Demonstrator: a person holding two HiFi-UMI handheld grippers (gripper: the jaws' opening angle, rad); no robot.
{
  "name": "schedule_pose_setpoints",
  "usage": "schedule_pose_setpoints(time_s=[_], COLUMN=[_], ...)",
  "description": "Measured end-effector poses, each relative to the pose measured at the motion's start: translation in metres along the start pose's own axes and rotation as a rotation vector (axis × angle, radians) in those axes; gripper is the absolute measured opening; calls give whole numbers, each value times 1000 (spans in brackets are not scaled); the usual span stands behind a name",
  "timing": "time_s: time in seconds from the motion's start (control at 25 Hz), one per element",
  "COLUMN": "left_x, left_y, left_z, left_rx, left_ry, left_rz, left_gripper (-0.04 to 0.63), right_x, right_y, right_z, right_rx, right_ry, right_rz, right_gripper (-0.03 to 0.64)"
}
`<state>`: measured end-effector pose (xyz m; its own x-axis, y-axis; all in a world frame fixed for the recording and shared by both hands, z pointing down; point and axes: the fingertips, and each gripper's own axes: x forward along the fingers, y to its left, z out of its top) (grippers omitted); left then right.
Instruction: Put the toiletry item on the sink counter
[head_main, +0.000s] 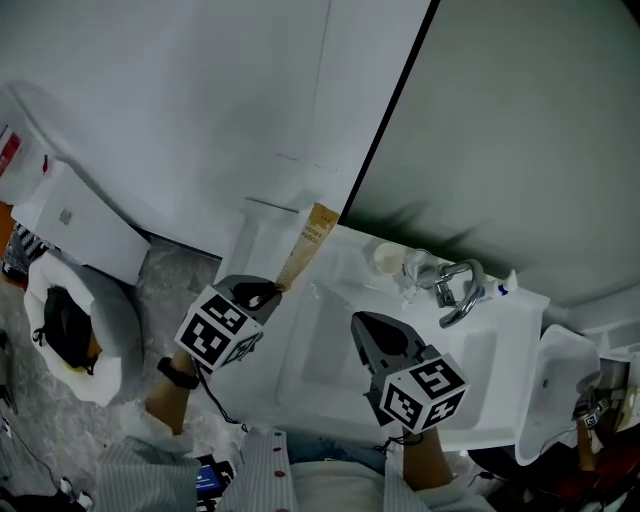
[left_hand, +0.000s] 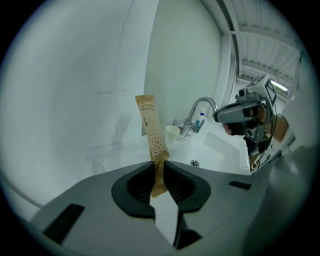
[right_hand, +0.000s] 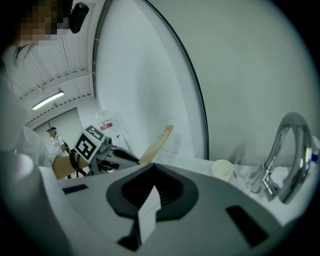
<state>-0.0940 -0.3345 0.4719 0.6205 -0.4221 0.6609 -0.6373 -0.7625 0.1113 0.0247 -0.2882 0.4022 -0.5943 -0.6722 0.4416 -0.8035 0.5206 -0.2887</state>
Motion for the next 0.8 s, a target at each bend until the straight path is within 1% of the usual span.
schedule_pose_setpoints(time_s=[0.08, 0.28, 0.56, 0.72, 0.8], left_x=[11, 36, 61, 76, 81], left_y=[6, 20, 27, 29, 29], left_z=[-9, -28, -50, -66, -72], left_rx=[8, -4, 34, 14, 15], left_ry=[36, 102, 193, 230, 249], left_rz=[-14, -48, -56, -72, -77], left_gripper=[60, 60, 60, 61, 61], right_x=[4, 16, 32, 42, 46], right_y=[-3, -10, -13, -12, -14], right_z=[-3, -9, -20, -28, -30], right_rx=[7, 28, 48, 61, 64], right_ry=[12, 42, 85, 110, 117], right_rz=[-3, -11, 2, 16, 19], right_gripper=[9, 9, 9, 9, 9])
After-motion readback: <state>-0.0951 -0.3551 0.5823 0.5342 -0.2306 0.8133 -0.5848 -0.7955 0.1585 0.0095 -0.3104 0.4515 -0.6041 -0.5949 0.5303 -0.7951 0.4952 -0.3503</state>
